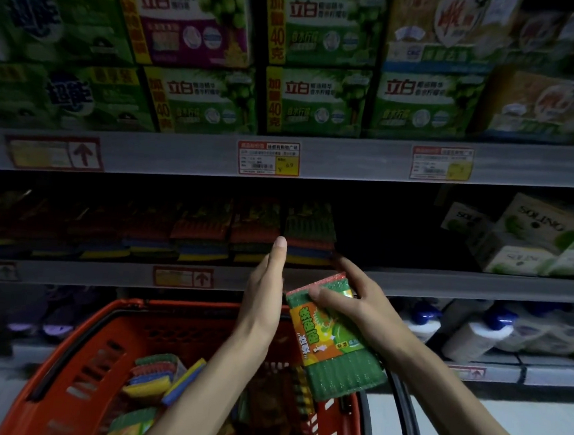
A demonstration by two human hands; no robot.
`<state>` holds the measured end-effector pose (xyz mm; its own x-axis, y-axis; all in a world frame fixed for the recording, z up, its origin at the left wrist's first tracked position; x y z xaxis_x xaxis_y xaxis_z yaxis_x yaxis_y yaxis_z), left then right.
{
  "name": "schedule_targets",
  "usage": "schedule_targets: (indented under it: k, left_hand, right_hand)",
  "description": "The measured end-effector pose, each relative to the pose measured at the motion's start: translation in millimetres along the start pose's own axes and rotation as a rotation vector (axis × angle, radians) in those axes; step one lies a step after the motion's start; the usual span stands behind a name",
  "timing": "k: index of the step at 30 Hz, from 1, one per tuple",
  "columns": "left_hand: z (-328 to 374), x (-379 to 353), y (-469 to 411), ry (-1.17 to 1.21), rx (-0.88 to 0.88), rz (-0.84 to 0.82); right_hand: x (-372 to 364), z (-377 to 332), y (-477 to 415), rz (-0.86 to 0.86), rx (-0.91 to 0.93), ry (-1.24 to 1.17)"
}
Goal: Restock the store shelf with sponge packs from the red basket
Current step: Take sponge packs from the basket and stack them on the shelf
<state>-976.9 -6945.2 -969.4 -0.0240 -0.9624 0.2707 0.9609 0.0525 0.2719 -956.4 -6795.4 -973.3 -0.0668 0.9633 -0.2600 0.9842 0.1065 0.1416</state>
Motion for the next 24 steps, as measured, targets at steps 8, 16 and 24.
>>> schedule_targets:
  k: [8, 16, 24]
  left_hand:
    - [-4.6, 8.2, -4.2, -0.034, -0.032, 0.030]
    - [-10.4, 8.4, -7.1, -0.033, -0.066, 0.063]
    - [-22.0, 12.7, -4.1, -0.027, -0.103, 0.041]
  right_hand:
    - [5.7, -11.3, 2.5, 0.019, 0.018, -0.049]
    - [4.3, -8.1, -2.5, -0.004, 0.018, -0.065]
    - [13.5, -6.8, 1.5, 0.052, 0.041, -0.059]
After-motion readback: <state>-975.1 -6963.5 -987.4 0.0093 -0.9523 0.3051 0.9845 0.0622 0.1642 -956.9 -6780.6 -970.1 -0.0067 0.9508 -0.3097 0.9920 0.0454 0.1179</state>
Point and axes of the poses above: each hand's wrist, its own y-axis away from the middle knuckle, its own x-axis out of the back of the hand, z = x × y, the point moved 4 cm from there along -y, towards the middle knuckle, and after that the axes turned 14 degrees about -y, right-handed, at the moved point
